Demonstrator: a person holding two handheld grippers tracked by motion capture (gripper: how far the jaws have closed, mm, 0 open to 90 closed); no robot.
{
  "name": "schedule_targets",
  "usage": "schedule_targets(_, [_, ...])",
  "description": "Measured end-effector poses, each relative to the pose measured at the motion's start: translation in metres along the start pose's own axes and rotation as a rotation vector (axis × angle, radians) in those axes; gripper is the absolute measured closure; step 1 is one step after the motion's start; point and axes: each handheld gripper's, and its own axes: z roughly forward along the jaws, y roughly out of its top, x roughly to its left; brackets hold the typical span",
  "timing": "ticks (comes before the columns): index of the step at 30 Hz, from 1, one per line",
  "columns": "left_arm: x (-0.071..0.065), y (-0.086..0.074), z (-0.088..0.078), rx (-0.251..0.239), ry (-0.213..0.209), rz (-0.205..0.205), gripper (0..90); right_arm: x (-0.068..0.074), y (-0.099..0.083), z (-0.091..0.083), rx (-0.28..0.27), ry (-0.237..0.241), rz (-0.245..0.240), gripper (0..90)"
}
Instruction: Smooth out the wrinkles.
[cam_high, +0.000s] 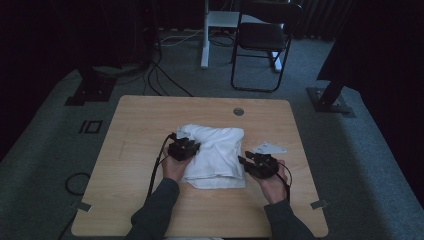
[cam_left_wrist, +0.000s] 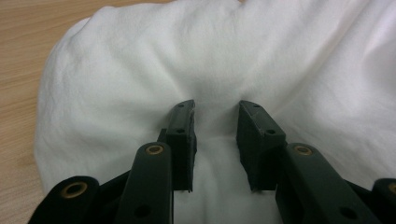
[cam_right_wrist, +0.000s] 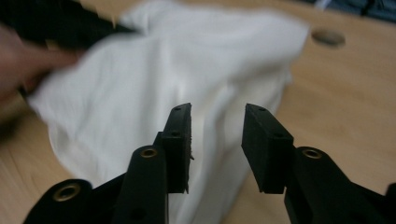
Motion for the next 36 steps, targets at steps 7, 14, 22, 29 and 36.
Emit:
schedule_targets(7, [-0.001, -0.001, 0.000, -0.005, 0.004, -0.001, 67.7, -0.015, 0.003, 0.053, 0.018, 0.054, 0.058, 51.5])
schedule_targets(14, [0.000, -0.001, -0.001, -0.012, -0.002, 0.005, 67.6, -0.027, 0.006, 0.065, -0.012, 0.044, 0.090, 86.0])
schedule_targets(22, [-0.007, 0.003, -0.004, -0.014, 0.012, 0.024, 63.3, -0.050, 0.006, 0.047, -0.017, -0.123, 0.175, 74.4])
schedule_targets(29, [-0.032, 0.014, -0.034, -0.112, 0.013, 0.074, 53.2, -0.045, 0.017, 0.027, -0.153, -0.058, 0.137, 55.0])
schedule_targets(36, [-0.062, 0.002, -0.044, -0.135, -0.091, 0.130, 55.5, -0.024, 0.031, 0.058, -0.095, 0.035, 0.014, 53.3])
